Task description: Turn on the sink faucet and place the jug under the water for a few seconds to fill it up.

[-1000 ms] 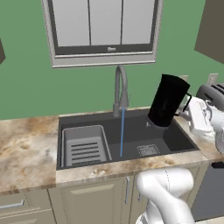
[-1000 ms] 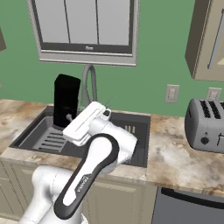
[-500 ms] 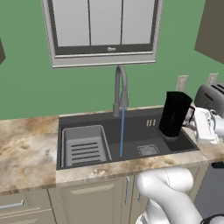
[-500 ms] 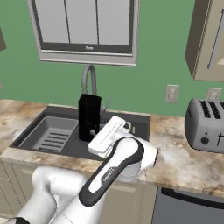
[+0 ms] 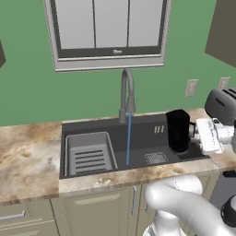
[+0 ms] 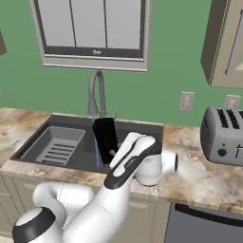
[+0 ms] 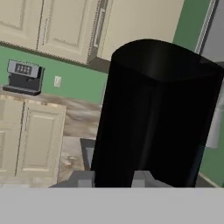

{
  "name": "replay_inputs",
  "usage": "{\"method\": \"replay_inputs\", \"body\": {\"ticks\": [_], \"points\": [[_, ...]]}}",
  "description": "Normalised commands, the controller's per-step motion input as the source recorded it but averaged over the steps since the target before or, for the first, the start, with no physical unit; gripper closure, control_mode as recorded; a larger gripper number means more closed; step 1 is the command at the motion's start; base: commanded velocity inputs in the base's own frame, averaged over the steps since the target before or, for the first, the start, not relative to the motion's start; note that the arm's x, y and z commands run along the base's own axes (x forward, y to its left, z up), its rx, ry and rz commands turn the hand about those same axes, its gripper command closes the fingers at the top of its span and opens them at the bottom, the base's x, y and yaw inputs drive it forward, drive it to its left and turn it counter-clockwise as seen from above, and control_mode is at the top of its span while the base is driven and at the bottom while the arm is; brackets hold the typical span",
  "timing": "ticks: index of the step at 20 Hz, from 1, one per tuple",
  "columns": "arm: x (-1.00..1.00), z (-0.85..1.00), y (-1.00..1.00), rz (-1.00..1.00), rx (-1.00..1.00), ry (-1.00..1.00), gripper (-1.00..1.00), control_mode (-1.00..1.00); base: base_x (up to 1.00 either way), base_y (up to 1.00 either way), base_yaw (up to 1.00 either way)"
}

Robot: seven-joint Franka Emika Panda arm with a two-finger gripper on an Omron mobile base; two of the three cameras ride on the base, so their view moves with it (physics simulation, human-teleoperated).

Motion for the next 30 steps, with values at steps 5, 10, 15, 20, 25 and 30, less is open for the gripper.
{"method": "replay_inputs", "body": {"ticks": [5,10,15,20,25,30], "points": [[0.35,-0.34,0.00,0.07,-0.15,0.02,1.00,-1.00,0.00,0.00,0.00],[0.28,-0.29,0.00,0.12,-0.07,0.01,1.00,-1.00,0.00,0.00,0.00],[0.23,-0.34,0.03,0.15,-0.01,0.02,1.00,-1.00,0.00,0.00,0.00],[0.11,-0.22,0.30,0.20,0.00,0.00,1.00,-1.00,0.00,0.00,0.00],[0.16,-0.17,0.42,0.25,0.00,0.00,1.00,-1.00,0.00,0.00,0.00],[0.14,-0.07,0.28,0.21,0.00,0.00,1.00,-1.00,0.00,0.00,0.00]]}}
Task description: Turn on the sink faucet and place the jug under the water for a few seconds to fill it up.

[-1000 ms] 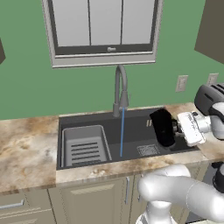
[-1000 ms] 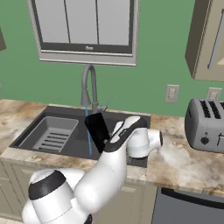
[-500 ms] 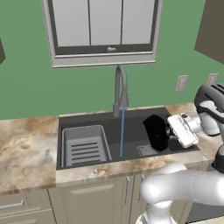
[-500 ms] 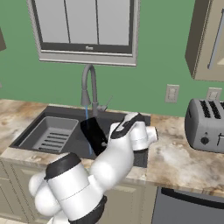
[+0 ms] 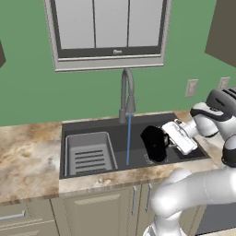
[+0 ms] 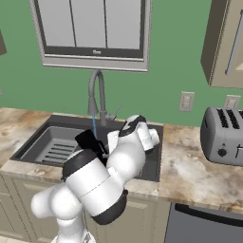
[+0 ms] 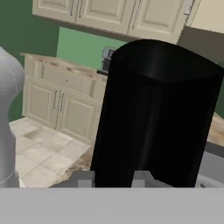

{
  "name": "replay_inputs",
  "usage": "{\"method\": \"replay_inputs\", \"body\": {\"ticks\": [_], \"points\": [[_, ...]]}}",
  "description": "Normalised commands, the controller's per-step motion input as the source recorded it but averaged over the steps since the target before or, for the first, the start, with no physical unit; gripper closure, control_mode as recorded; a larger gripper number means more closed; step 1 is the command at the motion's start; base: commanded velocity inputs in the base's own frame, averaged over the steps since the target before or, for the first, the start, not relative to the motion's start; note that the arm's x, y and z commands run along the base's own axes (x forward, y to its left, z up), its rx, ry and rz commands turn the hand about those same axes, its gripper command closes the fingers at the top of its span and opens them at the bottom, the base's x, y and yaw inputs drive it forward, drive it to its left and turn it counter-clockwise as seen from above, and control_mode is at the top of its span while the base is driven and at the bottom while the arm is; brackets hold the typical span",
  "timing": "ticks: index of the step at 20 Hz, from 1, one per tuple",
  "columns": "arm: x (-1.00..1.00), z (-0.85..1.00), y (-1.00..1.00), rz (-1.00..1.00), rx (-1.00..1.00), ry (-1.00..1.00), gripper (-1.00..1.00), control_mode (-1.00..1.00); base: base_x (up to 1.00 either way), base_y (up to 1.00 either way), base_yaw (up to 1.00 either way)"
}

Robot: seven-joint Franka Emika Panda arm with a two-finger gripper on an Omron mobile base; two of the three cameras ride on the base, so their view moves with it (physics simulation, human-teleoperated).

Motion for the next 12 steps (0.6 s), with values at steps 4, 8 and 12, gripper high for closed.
{"method": "replay_inputs", "body": {"ticks": [4,8,12], "points": [[0.27,-0.01,0.11,0.19,0.00,0.00,1.00,-1.00,0.00,0.00,0.00],[0.36,0.00,0.00,0.14,0.01,0.00,1.00,-1.00,0.00,0.00,0.00],[0.30,0.00,0.02,0.12,0.01,0.00,1.00,-1.00,0.00,0.00,0.00]]}}
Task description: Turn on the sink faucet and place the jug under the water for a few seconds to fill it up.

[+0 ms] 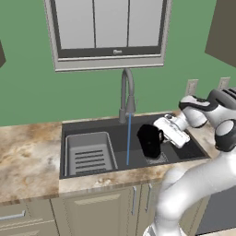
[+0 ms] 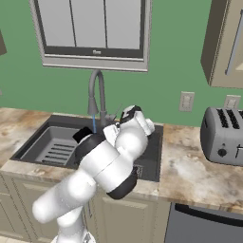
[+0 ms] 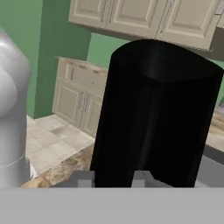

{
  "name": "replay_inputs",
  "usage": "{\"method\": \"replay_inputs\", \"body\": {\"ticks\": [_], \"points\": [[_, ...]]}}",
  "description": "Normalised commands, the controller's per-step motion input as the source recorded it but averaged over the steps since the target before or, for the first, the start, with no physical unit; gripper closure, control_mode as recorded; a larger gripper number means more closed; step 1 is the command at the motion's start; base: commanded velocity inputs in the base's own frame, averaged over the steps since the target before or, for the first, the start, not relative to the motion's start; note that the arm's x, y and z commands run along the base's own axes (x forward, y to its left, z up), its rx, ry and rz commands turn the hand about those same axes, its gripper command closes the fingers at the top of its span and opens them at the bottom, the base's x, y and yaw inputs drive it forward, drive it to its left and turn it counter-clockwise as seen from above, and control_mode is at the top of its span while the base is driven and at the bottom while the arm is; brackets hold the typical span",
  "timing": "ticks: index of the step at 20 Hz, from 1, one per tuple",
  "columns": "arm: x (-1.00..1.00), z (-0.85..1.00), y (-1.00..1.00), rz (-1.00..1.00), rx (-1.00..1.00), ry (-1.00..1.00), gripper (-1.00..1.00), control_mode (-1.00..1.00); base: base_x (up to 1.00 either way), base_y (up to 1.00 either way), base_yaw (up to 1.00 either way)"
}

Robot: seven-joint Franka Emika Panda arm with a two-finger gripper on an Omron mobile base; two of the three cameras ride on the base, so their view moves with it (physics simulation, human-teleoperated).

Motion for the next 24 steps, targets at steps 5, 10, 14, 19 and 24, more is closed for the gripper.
{"method": "replay_inputs", "body": {"ticks": [5,10,14,19,24], "points": [[0.18,-0.05,0.05,0.06,0.02,0.02,1.00,-1.00,0.00,0.00,0.00],[0.17,-0.09,0.08,0.01,0.02,0.07,1.00,-1.00,0.00,0.00,0.00],[0.12,-0.09,0.11,0.00,0.03,0.14,1.00,-1.00,0.00,0.00,0.00],[0.01,-0.05,0.08,0.00,0.01,0.14,1.00,-1.00,0.00,0.00,0.00],[0.00,-0.01,0.06,-0.02,0.00,0.11,1.00,-1.00,0.00,0.00,0.00]]}}
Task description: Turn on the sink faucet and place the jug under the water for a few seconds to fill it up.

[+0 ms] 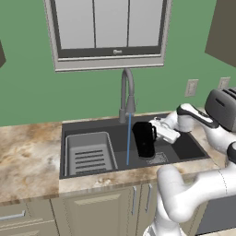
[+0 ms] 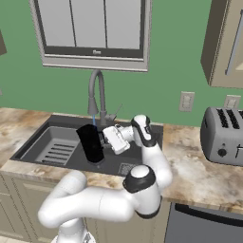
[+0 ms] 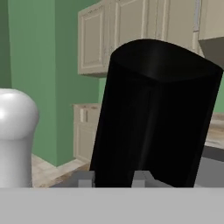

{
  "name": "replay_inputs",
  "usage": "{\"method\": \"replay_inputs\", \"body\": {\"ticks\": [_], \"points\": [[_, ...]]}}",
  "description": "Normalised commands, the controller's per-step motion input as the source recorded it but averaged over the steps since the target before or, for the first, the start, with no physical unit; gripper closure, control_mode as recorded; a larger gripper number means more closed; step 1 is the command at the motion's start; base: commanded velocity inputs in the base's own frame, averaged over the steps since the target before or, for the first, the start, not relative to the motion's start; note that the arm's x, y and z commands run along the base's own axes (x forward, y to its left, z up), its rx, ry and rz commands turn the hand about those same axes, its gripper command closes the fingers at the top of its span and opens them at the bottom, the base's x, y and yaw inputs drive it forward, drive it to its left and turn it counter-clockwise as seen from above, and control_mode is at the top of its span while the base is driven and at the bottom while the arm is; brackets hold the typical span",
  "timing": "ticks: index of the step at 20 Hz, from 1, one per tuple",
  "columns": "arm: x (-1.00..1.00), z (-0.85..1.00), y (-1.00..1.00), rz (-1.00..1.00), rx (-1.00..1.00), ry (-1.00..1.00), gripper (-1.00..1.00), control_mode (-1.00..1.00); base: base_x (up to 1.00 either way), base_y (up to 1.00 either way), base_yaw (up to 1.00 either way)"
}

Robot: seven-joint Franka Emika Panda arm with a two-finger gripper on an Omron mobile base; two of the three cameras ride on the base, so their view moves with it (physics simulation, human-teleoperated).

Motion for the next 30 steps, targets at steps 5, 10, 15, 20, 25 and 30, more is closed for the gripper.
{"method": "replay_inputs", "body": {"ticks": [5,10,15,20,25,30], "points": [[0.05,0.00,0.03,-0.05,0.00,0.03,1.00,-1.00,0.00,0.00,0.00],[0.12,0.00,0.01,-0.10,-0.01,0.00,1.00,-1.00,0.00,0.00,0.00],[0.22,0.00,0.00,-0.13,-0.02,0.00,1.00,-1.00,0.00,0.00,0.00],[0.28,-0.07,0.03,-0.12,-0.03,0.00,1.00,-1.00,0.00,0.00,0.00],[0.25,-0.15,0.05,-0.09,-0.04,0.00,1.00,-1.00,0.00,0.00,0.00],[0.18,-0.27,0.09,-0.07,-0.05,0.00,1.00,-1.00,0.00,0.00,0.00]]}}
